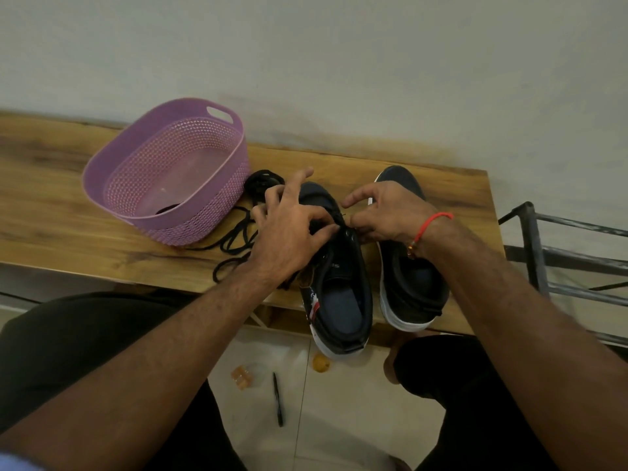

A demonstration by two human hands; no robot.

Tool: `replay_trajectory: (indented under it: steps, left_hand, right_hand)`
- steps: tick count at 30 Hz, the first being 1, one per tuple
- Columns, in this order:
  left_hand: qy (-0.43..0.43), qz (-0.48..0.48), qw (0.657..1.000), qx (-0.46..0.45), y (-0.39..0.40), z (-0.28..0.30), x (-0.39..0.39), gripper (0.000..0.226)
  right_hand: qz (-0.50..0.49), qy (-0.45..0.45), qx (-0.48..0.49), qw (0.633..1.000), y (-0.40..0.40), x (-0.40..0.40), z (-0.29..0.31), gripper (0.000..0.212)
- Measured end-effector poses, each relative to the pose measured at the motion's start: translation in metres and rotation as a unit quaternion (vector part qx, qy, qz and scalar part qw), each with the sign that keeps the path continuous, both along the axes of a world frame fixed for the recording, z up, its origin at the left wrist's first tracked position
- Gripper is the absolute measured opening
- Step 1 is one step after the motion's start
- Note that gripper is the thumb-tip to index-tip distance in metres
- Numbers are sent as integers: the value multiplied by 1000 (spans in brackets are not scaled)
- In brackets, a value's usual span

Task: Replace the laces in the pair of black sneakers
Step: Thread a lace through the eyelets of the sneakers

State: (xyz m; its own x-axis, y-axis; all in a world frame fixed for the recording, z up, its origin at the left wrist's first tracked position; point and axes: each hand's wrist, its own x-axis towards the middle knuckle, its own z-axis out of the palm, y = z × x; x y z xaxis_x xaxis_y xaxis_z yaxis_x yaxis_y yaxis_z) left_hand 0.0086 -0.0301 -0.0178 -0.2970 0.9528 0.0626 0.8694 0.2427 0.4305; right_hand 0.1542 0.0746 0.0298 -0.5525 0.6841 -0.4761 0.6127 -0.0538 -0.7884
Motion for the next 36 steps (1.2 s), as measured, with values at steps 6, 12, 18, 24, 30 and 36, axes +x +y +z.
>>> replay_trajectory:
  steps: [6, 12, 18, 24, 30, 36]
  left_hand:
    - [-33, 3, 999, -3, 0, -2, 1, 18]
    - [-77, -2, 997, -16, -2, 5, -4, 19]
    - [-98, 9, 994, -43, -2, 16, -16, 80]
    - [-98, 6, 990, -101, -3, 9, -20, 123]
    - [-102, -4, 989, -112, -3, 11, -24, 128]
    - [-109, -17, 986, -126, -2, 5, -23, 130]
  right_hand:
    - [96, -113, 195, 970, -4, -4, -10, 10]
    - [95, -154, 300, 937, -1, -3, -4, 9]
    - [56, -236, 439, 865, 31, 21, 5, 21]
    - [258, -249, 394, 846, -5, -6, -13, 31]
    - [54, -301, 462, 833, 40, 22, -3, 26]
    - [196, -256, 428, 844, 19, 14, -12, 47]
